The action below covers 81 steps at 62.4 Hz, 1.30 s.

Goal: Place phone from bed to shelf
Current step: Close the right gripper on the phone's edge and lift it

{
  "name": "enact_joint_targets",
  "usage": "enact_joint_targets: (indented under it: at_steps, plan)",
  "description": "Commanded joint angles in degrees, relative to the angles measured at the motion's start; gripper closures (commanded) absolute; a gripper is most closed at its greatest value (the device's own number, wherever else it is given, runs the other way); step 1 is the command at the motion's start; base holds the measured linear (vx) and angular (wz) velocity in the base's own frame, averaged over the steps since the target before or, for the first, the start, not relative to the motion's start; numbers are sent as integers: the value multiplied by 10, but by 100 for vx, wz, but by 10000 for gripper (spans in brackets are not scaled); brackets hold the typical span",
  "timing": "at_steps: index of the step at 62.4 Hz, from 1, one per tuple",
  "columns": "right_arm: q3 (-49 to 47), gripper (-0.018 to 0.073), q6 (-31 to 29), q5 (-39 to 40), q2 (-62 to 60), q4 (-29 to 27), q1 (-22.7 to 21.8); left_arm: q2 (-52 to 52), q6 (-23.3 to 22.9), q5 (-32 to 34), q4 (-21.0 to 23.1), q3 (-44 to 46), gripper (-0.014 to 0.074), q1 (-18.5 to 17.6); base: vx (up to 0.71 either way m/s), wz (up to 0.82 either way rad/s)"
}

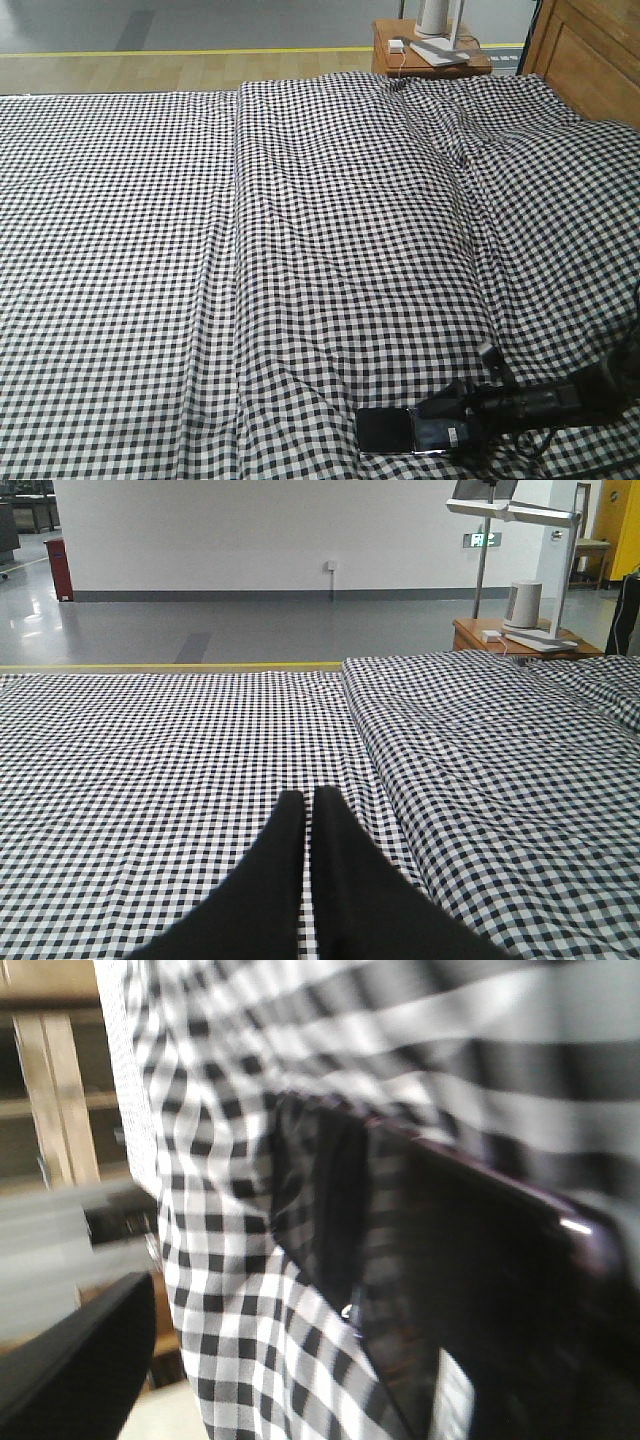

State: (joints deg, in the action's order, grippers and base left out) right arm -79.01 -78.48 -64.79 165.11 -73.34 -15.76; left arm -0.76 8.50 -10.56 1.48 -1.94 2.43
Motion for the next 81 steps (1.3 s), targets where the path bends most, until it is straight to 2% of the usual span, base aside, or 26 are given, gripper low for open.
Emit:
enact_joint_targets:
  at_steps: [1, 12, 19, 27, 43, 51, 60, 81]
  plan:
    - [-3, -40, -11, -46, -25, -6, 21, -8, -3, 41, 5, 12, 595, -2, 0, 0]
    - [-3, 23, -10, -49, -25, -6, 21, -8, -3, 41, 5, 12, 595, -2, 0, 0]
    - [-3, 102, -10, -48, -25, -7, 14, -8, -3, 41, 5, 12, 595, -2, 0, 0]
    - [-3, 232, -10, -46, -25, -8, 8, -8, -3, 41, 5, 12, 595, -2, 0, 0]
    - [-3, 571, -20, -56, -25, -4, -7, -8, -3, 41, 5, 12, 595, -2, 0, 0]
    - [-3, 571, -39, -91, -27, -5, -18, -8, -3, 41, 5, 12, 595, -2, 0, 0]
    - [3, 571, -26, -91, -47, 15, -23, -8, -3, 41, 5, 12, 595, -2, 0, 0]
    - [55, 563, -21, -91, -185, 35, -24, -8, -3, 41, 5, 12, 595, -2, 0, 0]
